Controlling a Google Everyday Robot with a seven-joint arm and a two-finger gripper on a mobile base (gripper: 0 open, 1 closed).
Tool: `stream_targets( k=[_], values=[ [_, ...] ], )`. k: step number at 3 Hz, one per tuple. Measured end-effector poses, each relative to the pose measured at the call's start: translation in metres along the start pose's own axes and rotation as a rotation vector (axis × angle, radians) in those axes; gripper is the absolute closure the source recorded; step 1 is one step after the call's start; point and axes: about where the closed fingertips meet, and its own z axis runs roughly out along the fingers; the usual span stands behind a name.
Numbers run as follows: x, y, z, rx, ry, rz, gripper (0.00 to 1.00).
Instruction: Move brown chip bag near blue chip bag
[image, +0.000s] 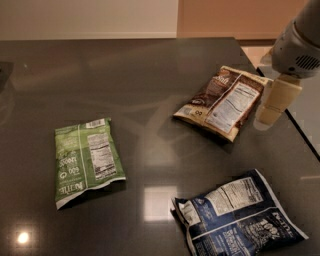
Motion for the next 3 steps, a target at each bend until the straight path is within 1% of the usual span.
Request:
stream_targets(
  k=[1, 2, 3],
  values=[
    [-0.003, -0.035, 0.024, 0.017, -0.005, 0.042, 0.0],
    [0.008, -0.087, 0.051, 0.029, -0.009, 0.126, 0.0],
    [0.025, -0.123, 0.065, 0.019, -0.029, 0.199, 0.0]
  ],
)
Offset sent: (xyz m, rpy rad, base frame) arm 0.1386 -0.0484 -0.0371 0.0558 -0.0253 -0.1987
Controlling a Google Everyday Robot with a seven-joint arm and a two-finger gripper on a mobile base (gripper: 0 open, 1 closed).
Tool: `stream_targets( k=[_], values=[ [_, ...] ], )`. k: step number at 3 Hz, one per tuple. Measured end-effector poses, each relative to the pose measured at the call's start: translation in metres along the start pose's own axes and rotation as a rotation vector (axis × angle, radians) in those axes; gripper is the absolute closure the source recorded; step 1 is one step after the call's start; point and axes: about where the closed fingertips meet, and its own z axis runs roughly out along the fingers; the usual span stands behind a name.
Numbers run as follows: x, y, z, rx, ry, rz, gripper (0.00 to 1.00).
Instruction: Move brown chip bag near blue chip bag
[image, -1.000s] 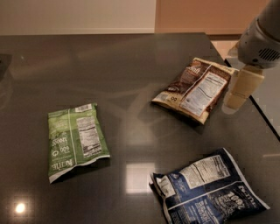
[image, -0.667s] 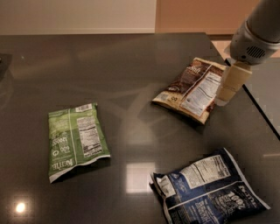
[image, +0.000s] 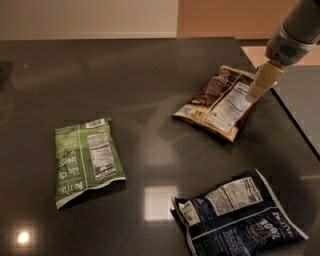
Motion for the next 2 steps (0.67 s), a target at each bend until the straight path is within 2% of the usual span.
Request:
stream_targets(
  k=[1, 2],
  values=[
    [0.005, -0.018, 0.018, -0.034, -0.02, 0.046, 0.0],
    [0.004, -0.022, 0.034, -0.067, -0.043, 0.071, 0.0]
  ],
)
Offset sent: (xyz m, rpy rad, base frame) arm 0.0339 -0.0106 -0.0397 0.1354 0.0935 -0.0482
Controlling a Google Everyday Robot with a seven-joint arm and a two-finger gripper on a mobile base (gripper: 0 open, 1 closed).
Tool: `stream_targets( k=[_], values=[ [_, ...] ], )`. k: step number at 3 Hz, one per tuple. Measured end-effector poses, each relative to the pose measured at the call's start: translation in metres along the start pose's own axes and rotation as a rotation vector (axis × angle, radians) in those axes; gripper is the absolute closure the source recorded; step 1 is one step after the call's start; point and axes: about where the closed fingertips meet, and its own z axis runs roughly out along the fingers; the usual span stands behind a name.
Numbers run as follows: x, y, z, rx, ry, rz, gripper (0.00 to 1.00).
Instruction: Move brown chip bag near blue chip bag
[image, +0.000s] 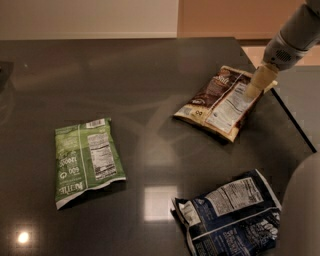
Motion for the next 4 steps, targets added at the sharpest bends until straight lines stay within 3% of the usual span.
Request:
stream_targets(
  k=[1, 2, 4],
  values=[
    [-0.0021, 0.0006, 0.0152, -0.032, -0.009, 0.01, 0.0],
    [-0.0032, 0.0019, 0.0234, -0.051, -0.011, 0.011, 0.15],
    [-0.0058, 0.0067, 0.02, -0.065, -0.018, 0.012, 0.63]
  ],
)
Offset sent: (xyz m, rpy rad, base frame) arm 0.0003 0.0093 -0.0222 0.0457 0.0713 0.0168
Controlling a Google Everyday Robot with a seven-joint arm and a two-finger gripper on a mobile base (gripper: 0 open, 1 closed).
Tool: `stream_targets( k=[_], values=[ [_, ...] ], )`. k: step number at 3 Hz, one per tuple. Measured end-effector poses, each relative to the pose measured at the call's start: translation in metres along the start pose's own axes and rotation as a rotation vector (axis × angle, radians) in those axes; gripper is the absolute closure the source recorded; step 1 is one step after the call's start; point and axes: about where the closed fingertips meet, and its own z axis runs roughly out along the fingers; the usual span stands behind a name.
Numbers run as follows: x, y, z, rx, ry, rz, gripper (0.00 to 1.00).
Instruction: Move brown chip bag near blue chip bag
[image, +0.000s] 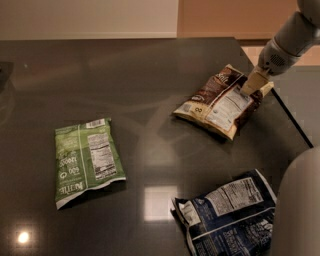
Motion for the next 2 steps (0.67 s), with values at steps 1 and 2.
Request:
stream_targets(
  k=[1, 2],
  values=[
    [-0.007, 0.011, -0.009, -0.011, -0.019, -0.013, 0.85],
    [-0.017, 0.033, -0.021, -0.043, -0.048, -0.032, 1.0]
  ],
)
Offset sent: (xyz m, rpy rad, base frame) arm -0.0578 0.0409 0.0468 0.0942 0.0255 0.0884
